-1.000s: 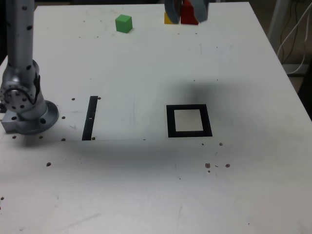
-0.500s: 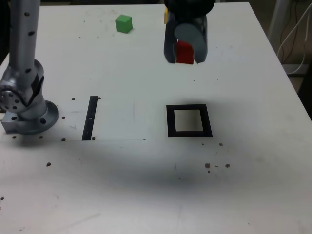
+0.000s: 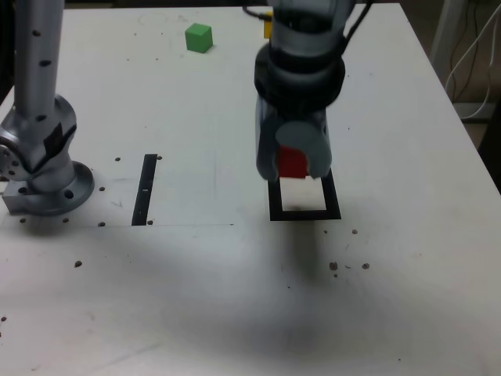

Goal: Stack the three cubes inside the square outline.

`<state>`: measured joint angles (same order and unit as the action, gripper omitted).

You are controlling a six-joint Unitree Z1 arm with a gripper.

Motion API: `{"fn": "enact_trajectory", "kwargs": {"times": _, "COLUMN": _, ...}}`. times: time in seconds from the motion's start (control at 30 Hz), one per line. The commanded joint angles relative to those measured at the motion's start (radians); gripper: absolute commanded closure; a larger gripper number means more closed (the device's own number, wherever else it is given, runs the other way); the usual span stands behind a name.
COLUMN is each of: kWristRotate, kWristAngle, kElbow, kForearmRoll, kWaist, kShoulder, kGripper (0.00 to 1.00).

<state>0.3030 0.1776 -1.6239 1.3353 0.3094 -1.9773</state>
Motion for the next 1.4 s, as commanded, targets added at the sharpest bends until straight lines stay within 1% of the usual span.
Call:
{"fn": "enact_trajectory", "kwargs": {"times": 0.0, "kWristRotate": 0.005, "kWristAngle": -0.001, "kElbow": 0.02, "kForearmRoll": -0.026, "kWaist": 0.002, "kShoulder": -0.005, "kGripper": 0.84}}
{"fn": "enact_trajectory", "kwargs": {"times": 0.2, "kWristRotate": 0.048, "kWristAngle": 0.038, "kElbow": 0.08, "kForearmRoll": -0.055, "kWaist": -0.002, "kShoulder": -0.011, "kGripper": 0.83}}
{"fn": "enact_trajectory", "kwargs": {"times": 0.47, "kWristRotate": 0.059, "kWristAngle": 0.036, "kElbow": 0.096, "kForearmRoll": -0.123, "kWaist": -0.006, "kShoulder": -0.067, "kGripper": 0.82}}
{"fn": "enact_trajectory", "kwargs": {"times": 0.57, "kWristRotate": 0.056, "kWristAngle": 0.04, "kElbow": 0.094, "kForearmRoll": -0.133, "kWaist": -0.007, "kShoulder": -0.077, "kGripper": 0.82}}
{"fn": "enact_trajectory", "kwargs": {"times": 0.83, "kWristRotate": 0.051, "kWristAngle": 0.064, "kElbow": 0.088, "kForearmRoll": -0.134, "kWaist": -0.02, "kShoulder": -0.086, "kGripper": 0.8}}
{"fn": "enact_trajectory", "kwargs": {"times": 0.97, "kWristRotate": 0.05, "kWristAngle": 0.068, "kElbow": 0.084, "kForearmRoll": -0.138, "kWaist": -0.023, "kShoulder": -0.097, "kGripper": 0.76}}
{"fn": "enact_trajectory", "kwargs": {"times": 1.1, "kWristRotate": 0.05, "kWristAngle": 0.073, "kElbow": 0.073, "kForearmRoll": -0.14, "kWaist": -0.024, "kShoulder": -0.106, "kGripper": 0.7}}
{"fn": "enact_trajectory", "kwargs": {"times": 1.37, "kWristRotate": 0.05, "kWristAngle": 0.095, "kElbow": 0.063, "kForearmRoll": -0.139, "kWaist": -0.024, "kShoulder": -0.113, "kGripper": 0.61}}
